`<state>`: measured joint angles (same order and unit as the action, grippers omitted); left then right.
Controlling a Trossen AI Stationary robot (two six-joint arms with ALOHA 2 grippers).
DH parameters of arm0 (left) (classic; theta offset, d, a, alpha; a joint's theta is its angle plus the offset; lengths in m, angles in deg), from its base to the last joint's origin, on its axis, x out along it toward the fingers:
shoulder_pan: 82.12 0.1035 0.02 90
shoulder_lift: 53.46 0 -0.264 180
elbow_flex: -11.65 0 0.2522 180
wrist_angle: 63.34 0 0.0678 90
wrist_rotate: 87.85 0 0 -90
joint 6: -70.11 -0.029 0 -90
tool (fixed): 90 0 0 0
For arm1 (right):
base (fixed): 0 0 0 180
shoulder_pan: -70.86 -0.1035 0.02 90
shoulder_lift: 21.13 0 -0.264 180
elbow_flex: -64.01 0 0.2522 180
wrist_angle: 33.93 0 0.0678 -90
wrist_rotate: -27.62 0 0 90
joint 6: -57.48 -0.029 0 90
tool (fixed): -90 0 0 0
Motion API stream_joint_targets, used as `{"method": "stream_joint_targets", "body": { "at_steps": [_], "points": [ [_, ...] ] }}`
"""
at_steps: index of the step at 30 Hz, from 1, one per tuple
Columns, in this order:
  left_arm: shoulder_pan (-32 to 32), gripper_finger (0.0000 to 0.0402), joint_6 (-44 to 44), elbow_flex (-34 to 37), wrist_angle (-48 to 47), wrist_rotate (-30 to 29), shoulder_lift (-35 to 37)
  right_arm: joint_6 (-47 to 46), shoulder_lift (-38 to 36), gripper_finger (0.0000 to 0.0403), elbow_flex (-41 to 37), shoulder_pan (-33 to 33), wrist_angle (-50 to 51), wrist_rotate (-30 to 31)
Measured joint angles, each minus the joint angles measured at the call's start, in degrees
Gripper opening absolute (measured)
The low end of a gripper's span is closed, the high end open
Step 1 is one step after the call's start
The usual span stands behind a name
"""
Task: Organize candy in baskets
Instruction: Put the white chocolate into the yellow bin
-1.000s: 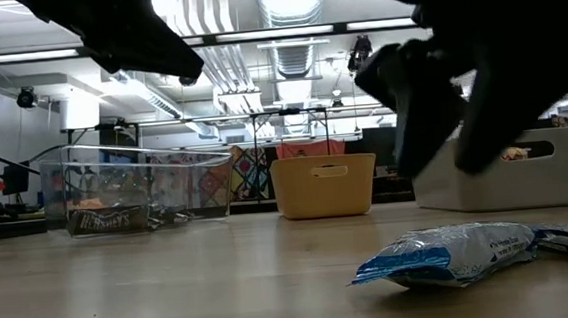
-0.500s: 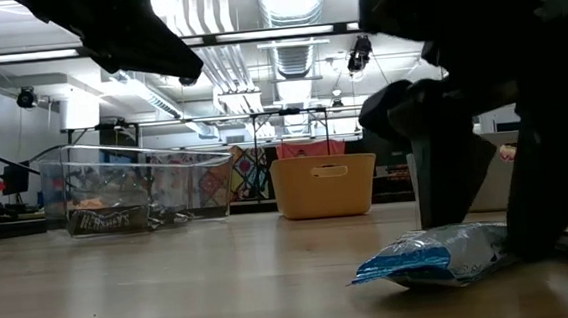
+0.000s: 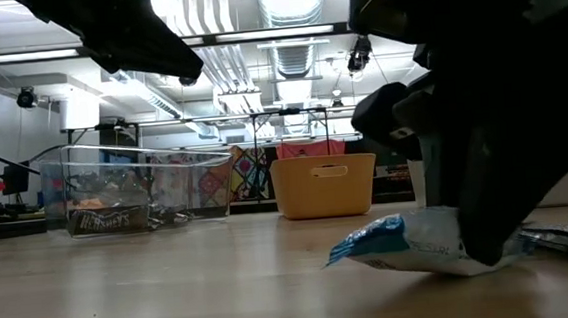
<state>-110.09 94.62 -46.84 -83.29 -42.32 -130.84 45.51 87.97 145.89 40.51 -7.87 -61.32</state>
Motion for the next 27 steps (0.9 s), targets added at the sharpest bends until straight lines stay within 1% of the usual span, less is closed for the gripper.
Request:
{"method": "stream_joint_targets", "body": {
  "at_steps": [2,5,13,19,23,27],
  "points": [
    [0.0,0.0100,0.0,0.0,0.0,0.0,0.0,0.0,-0.1,0.0031,0.0,0.1,-0.4,0.0],
    [0.0,0.0100,0.0,0.0,0.0,0.0,0.0,0.1,-0.4,0.0022,-0.1,0.4,-0.6,0.0],
    [0.0,0.0100,0.0,0.0,0.1,0.0,0.0,1.7,-3.1,0.0022,-0.1,2.5,-0.8,0.4],
    [0.0,0.0100,0.0,0.0,0.0,0.0,0.0,5.4,-7.5,0.0022,0.0,5.9,-0.6,0.7],
    [0.0,0.0100,0.0,0.0,-0.1,0.0,0.0,9.0,-11.6,0.0022,0.0,8.9,1.4,4.9],
    [0.0,0.0100,0.0,-0.3,-1.1,0.0,0.0,12.6,-15.5,0.0022,0.0,13.4,4.8,11.8]
  ]
}}
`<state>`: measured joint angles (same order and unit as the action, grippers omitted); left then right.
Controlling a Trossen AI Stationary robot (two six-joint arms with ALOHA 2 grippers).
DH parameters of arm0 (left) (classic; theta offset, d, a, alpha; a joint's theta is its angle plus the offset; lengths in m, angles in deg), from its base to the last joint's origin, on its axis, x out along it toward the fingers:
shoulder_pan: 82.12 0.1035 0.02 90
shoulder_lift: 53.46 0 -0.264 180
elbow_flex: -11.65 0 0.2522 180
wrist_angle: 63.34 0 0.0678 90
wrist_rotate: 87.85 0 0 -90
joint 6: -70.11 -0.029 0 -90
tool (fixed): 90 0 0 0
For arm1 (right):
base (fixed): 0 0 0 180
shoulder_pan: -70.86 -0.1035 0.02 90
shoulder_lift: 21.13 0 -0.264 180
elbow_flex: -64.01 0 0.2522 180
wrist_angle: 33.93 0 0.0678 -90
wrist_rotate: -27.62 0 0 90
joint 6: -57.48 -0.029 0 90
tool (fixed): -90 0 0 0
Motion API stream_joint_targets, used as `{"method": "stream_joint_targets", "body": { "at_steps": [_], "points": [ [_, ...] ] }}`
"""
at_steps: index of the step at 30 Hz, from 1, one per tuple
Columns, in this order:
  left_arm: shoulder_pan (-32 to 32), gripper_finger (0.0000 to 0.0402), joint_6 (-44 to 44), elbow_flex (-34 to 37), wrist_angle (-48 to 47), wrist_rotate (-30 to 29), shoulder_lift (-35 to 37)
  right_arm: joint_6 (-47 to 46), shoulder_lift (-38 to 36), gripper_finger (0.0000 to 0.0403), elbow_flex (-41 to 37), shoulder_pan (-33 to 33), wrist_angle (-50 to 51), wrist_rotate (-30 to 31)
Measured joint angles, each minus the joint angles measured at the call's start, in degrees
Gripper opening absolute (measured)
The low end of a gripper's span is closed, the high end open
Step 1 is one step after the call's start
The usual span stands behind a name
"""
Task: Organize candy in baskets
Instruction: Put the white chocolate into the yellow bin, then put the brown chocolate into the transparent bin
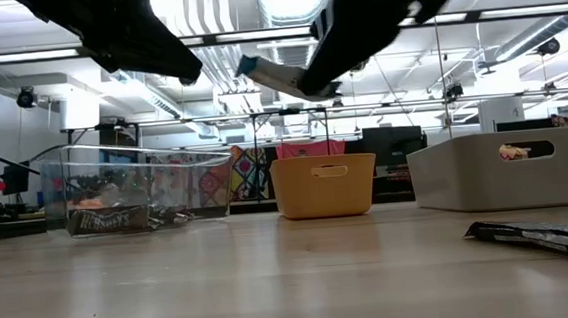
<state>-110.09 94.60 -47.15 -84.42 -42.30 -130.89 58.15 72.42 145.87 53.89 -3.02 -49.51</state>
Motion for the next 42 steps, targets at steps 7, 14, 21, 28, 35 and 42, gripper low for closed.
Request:
{"method": "stream_joint_targets", "body": {
  "at_steps": [7,14,21,28,35,42],
  "points": [
    [0.0,0.0100,-1.1,-1.1,0.1,0.0,0.0,4.5,-3.8,0.0022,0.0,12.0,3.2,8.2],
    [0.0,0.0100,1.5,-1.1,0.0,0.0,0.0,5.2,-2.7,0.0023,-0.1,26.3,3.2,6.6],
    [0.0,0.0100,2.0,-1.0,0.3,-0.1,-0.3,2.2,-1.2,0.0023,-0.3,34.7,3.7,-3.0],
    [0.0,0.0100,1.9,-0.9,0.5,-0.1,-1.6,1.4,0.5,0.0060,-0.4,36.1,3.6,-5.0],
    [0.0,0.0100,1.9,-0.9,0.5,-0.2,-2.2,-0.4,0.7,0.0103,0.5,36.1,3.6,-4.9],
    [0.0,0.0100,1.9,-0.9,0.3,-0.1,-2.2,-6.3,-2.7,0.0105,4.3,34.3,8.4,-10.7]
  ]
}}
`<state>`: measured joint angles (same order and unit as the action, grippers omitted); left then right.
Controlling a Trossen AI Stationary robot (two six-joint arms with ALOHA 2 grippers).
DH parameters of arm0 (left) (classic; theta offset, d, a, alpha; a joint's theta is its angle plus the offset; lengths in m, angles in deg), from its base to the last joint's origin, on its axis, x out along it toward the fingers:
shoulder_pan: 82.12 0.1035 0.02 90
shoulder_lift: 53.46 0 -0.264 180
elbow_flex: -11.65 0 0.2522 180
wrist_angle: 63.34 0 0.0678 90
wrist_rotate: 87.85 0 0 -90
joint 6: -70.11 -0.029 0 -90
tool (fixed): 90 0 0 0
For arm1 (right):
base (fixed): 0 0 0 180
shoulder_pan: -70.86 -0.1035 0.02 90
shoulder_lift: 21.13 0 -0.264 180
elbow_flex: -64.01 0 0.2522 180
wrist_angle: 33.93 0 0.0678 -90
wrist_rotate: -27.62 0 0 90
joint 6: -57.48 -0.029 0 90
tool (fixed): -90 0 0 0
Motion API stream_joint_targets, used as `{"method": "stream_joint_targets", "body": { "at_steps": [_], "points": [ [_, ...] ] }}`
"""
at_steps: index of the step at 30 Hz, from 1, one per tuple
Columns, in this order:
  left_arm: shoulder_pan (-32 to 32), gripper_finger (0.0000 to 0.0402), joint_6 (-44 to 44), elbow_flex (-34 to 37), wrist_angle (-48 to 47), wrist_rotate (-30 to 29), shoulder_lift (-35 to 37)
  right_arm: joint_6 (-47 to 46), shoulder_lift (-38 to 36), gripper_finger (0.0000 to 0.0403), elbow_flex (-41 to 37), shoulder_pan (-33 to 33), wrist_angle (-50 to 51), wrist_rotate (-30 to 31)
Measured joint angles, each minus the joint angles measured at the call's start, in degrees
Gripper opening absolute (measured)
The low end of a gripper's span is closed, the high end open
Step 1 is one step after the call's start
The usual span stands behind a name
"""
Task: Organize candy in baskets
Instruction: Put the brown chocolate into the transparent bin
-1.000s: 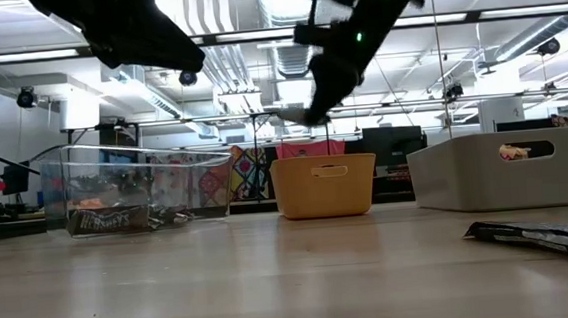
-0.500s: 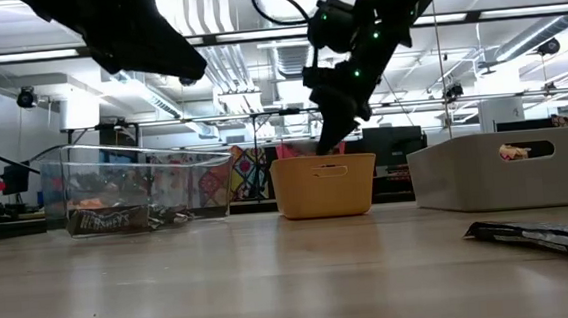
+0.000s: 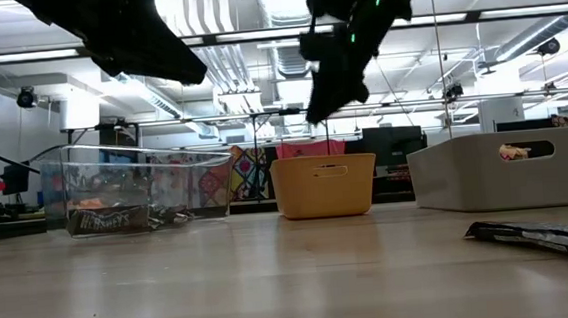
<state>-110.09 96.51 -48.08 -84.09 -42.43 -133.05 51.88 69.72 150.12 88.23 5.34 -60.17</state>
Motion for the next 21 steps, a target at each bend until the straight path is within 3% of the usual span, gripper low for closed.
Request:
{"method": "stream_joint_targets", "body": {
  "at_steps": [4,6,13,21],
  "points": [
    [0.0,0.0100,-1.5,0.0,0.0,0.0,0.0,-9.9,-2.2,0.0101,2.2,-4.1,7.7,-12.9],
    [0.0,0.0100,-3.1,0.0,0.0,0.0,0.0,-15.8,-2.8,0.0097,2.3,-7.5,10.5,-15.9],
    [0.0,0.0100,-8.1,0.0,-0.4,0.1,0.0,-33.3,-2.7,0.0083,2.3,-23.2,17.1,-16.1],
    [0.0,0.0100,-12.3,0.0,-2.2,0.1,0.0,-59.0,-1.3,0.0065,2.3,-36.6,20.2,-10.4]
  ]
}}
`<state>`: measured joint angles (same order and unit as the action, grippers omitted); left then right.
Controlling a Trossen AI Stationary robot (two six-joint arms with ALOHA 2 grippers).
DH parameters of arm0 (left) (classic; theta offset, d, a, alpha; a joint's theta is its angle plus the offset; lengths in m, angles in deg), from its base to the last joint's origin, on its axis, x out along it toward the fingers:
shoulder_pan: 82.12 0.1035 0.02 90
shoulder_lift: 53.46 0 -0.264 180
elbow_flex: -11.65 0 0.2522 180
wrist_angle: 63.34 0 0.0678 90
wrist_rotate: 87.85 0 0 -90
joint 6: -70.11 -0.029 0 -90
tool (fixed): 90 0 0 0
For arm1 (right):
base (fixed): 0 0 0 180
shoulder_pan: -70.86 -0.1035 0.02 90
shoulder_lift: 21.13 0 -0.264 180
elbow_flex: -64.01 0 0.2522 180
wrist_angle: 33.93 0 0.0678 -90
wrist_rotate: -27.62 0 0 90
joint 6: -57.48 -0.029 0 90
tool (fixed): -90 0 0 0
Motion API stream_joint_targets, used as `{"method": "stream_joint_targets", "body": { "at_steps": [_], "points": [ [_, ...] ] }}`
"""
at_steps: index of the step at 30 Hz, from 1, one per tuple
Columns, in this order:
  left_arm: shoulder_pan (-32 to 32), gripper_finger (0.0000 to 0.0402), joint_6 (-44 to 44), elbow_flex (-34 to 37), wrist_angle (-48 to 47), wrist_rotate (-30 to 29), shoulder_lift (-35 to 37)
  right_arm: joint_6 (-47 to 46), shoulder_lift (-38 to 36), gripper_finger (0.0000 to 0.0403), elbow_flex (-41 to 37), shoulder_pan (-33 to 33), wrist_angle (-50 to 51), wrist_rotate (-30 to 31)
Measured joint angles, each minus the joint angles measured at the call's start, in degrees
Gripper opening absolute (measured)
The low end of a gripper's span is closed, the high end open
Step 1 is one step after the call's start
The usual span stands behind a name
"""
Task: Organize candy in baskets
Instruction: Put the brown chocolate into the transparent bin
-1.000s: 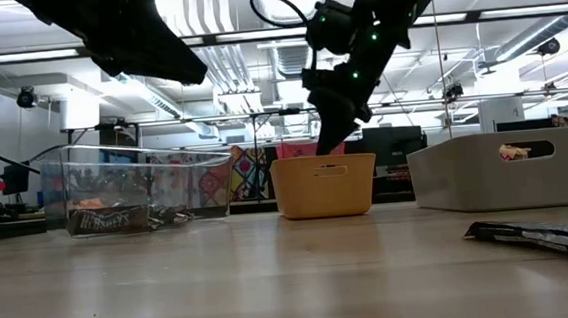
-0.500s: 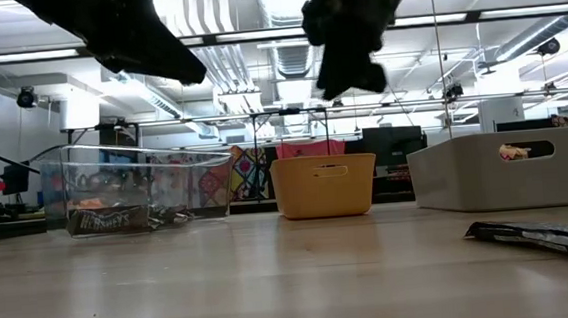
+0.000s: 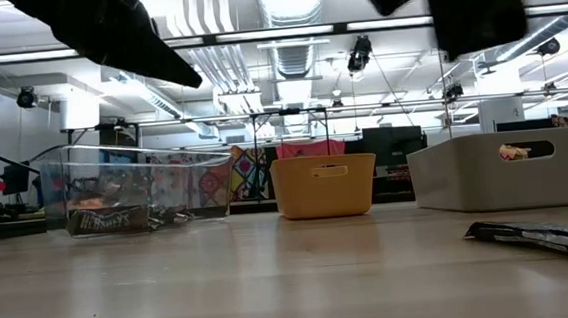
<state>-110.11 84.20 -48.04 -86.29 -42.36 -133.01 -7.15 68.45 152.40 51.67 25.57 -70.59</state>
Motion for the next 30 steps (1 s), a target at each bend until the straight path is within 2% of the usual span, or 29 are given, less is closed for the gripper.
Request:
{"method": "stream_joint_targets", "body": {
  "at_steps": [7,16,24,30],
  "points": [
    [0.0,0.0100,-0.3,0.0,-0.1,0.0,0.0,-15.0,5.7,0.0057,0.0,-7.3,3.0,1.3],
    [0.0,0.0100,-1.1,0.0,-0.9,0.0,0.0,-18.0,12.4,0.0059,0.0,-9.3,1.2,1.5],
    [0.0,0.0100,-4.2,0.0,-1.1,0.0,0.0,-17.8,16.4,0.0123,0.1,-9.3,-4.1,1.7],
    [0.1,0.0100,-5.3,0.0,-1.1,-0.1,0.0,-19.8,16.4,0.0163,0.1,-9.3,-8.2,4.0]
  ]
}}
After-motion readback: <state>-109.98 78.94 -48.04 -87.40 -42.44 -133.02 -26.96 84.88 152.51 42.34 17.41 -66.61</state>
